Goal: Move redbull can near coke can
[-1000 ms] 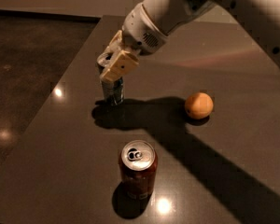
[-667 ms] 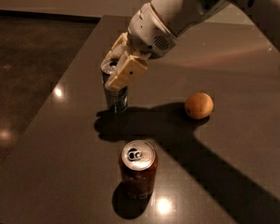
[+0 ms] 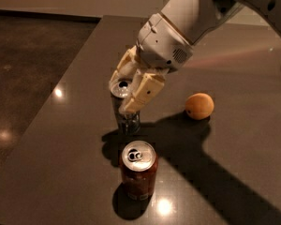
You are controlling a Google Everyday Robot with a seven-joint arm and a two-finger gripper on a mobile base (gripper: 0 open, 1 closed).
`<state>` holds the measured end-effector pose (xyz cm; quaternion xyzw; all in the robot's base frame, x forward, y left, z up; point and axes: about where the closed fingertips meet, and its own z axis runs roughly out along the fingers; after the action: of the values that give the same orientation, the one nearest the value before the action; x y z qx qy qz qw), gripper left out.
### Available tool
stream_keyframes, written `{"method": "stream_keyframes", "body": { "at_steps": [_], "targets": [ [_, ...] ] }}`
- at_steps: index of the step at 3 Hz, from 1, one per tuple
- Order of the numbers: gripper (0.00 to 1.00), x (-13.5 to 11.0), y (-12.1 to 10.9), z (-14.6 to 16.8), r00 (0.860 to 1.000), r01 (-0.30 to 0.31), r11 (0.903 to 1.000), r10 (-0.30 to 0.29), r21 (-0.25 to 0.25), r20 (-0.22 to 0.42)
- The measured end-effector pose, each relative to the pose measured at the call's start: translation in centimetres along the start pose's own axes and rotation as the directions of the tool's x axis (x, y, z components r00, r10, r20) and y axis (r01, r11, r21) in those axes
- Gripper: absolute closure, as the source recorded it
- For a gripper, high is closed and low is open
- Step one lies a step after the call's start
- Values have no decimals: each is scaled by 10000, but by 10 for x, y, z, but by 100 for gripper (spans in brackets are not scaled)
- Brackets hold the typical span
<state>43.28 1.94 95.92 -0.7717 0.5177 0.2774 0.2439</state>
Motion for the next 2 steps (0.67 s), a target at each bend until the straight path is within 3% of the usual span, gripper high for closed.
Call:
{"method": "stream_keyframes", "body": {
  "at_steps": [2],
  "targets": [
    [100, 22, 28, 3, 9997, 161, 9938, -141, -1105, 186]
  ]
}}
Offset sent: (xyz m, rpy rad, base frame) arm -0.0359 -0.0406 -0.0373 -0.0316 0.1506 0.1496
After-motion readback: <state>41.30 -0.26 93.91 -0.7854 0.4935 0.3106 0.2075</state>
